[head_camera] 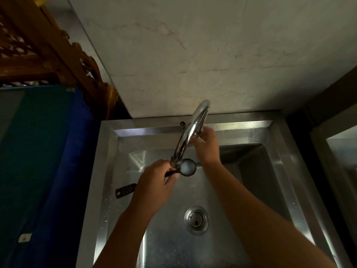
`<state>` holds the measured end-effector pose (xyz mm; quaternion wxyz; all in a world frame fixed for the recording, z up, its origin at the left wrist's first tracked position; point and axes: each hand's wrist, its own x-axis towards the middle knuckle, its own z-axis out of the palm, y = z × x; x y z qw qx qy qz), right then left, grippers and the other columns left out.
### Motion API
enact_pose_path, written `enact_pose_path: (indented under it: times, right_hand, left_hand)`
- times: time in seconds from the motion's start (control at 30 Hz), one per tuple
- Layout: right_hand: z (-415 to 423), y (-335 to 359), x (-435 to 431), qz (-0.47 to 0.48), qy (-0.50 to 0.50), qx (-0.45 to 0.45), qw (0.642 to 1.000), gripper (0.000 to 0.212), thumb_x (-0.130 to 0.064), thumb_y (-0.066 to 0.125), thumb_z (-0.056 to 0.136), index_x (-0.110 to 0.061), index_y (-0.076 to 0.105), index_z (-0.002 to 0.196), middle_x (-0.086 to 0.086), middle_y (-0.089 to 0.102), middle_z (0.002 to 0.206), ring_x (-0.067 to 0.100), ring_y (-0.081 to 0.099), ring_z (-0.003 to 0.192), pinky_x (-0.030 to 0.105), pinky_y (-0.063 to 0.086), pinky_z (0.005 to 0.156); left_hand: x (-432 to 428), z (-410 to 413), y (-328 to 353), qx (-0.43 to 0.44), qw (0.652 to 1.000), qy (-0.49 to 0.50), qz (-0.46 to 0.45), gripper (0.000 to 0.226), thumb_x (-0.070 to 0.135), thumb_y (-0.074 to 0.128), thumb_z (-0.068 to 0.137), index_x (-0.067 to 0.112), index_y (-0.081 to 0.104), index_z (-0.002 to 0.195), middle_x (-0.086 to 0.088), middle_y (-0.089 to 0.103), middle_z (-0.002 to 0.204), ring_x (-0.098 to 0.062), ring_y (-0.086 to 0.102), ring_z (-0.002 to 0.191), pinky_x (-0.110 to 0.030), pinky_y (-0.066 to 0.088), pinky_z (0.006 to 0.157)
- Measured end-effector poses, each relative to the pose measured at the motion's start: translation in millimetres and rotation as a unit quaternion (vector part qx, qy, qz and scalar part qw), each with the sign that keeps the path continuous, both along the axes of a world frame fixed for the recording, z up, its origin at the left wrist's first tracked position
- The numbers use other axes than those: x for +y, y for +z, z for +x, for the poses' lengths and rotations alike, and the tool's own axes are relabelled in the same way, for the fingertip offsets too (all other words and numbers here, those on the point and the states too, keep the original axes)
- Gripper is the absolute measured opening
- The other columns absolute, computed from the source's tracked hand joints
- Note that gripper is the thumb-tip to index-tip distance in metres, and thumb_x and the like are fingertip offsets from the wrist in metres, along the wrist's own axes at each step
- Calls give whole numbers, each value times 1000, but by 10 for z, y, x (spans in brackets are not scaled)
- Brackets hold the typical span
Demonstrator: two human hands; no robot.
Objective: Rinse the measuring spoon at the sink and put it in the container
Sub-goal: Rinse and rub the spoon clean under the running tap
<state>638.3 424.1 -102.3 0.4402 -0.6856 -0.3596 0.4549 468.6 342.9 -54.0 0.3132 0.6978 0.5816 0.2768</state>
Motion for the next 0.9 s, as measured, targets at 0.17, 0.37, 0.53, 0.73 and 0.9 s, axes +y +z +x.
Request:
enact_pose_path:
  times: [0.17,0.37,0.53,0.73,0.9]
  right_hand:
    - [-56,210,-551,-49,-4,176,983,32,-45,49,96,-18,64,102,8,70,102,21,69,93,30,54,68]
    - [-203,437,-797,-64,143,268,951,25,-28,52,94,-10,69,99,13,66,84,21,60,65,30,48,55]
    - [-291,455,-807,-87,186,311,928,26,-11,59,81,5,57,103,10,54,71,17,44,53,25,35,47]
    - [-187,372,-748,-118,235,366,893,11,-7,41,82,-7,53,81,6,50,66,10,34,46,21,24,43]
    - [-37,381,-456,-108,388,62,913,23,-5,47,95,-19,57,79,-6,59,65,2,54,51,14,40,47]
  left_hand:
    - [-10,-31,62,12,1000,-4,3,18,22,71,80,31,58,88,17,62,80,2,62,76,-26,55,65]
    - [1,-121,146,26,1000,-9,-4,11,16,69,79,22,64,86,6,66,84,-11,64,77,-40,55,70]
    - [6,-156,239,58,998,-14,0,10,15,69,80,22,63,84,7,64,83,-9,61,77,-35,54,69]
    - [123,-130,268,142,988,-67,9,12,17,66,82,23,62,91,4,68,93,-16,65,87,-33,53,71]
    - [297,-181,316,202,965,-153,-58,20,20,59,88,25,65,107,-4,72,103,-23,67,94,-30,51,77]
